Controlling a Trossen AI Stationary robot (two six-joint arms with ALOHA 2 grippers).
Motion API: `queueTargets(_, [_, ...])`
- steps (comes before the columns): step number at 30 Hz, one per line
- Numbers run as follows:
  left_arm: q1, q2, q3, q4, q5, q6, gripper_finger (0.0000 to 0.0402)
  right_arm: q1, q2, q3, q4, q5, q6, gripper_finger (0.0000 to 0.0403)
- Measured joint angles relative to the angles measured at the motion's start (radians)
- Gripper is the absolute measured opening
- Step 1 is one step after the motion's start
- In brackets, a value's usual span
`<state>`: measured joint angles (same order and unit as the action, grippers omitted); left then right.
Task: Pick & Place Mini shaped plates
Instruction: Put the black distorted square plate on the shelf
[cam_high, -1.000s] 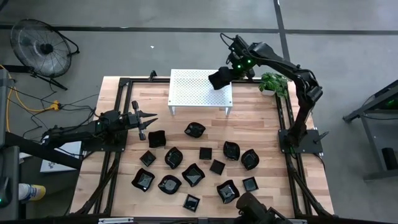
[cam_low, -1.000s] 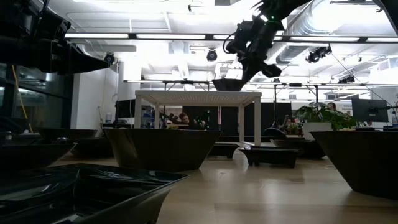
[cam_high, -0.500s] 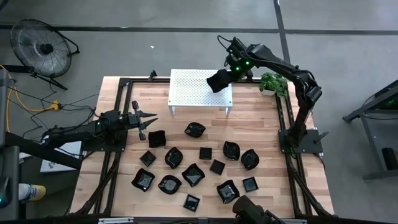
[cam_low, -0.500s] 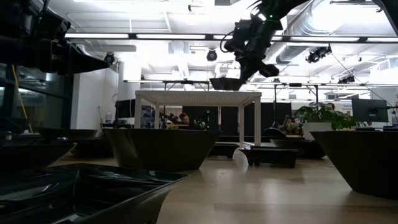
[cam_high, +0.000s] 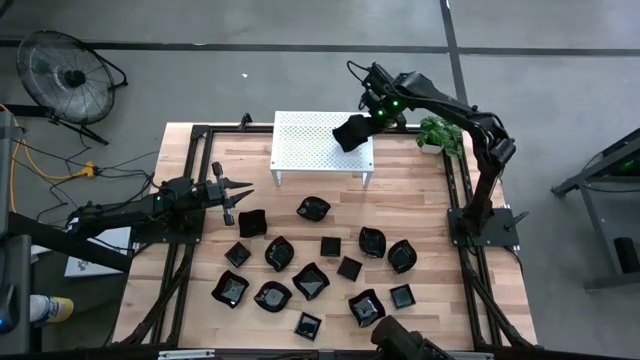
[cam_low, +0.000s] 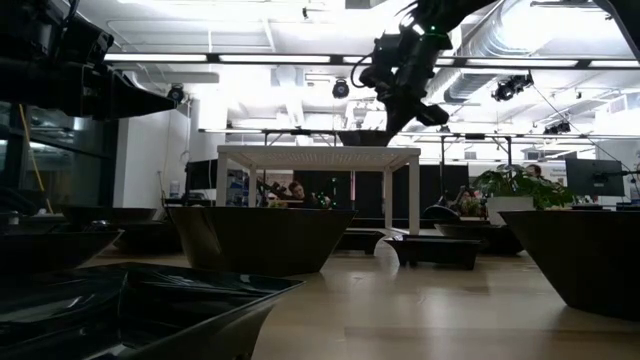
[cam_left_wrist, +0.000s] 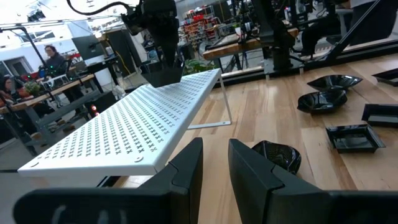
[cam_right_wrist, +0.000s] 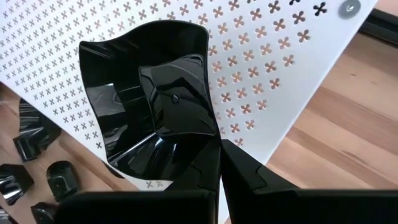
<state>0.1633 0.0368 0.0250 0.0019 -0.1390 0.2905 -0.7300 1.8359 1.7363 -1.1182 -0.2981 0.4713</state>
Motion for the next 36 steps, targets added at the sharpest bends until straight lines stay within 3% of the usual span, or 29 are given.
queueTargets(20, [0.000,0.000,0.000,0.000,0.000,0.000,0.0074,0.000,0.000,0.000,0.001,-0.032,-0.014,0.0006])
queueTargets(36, [0.000,0.000,0.000,0.000,0.000,0.000,0.0074,0.000,-0.001,0.000,0.001,-0.050,-0.039,0.0039])
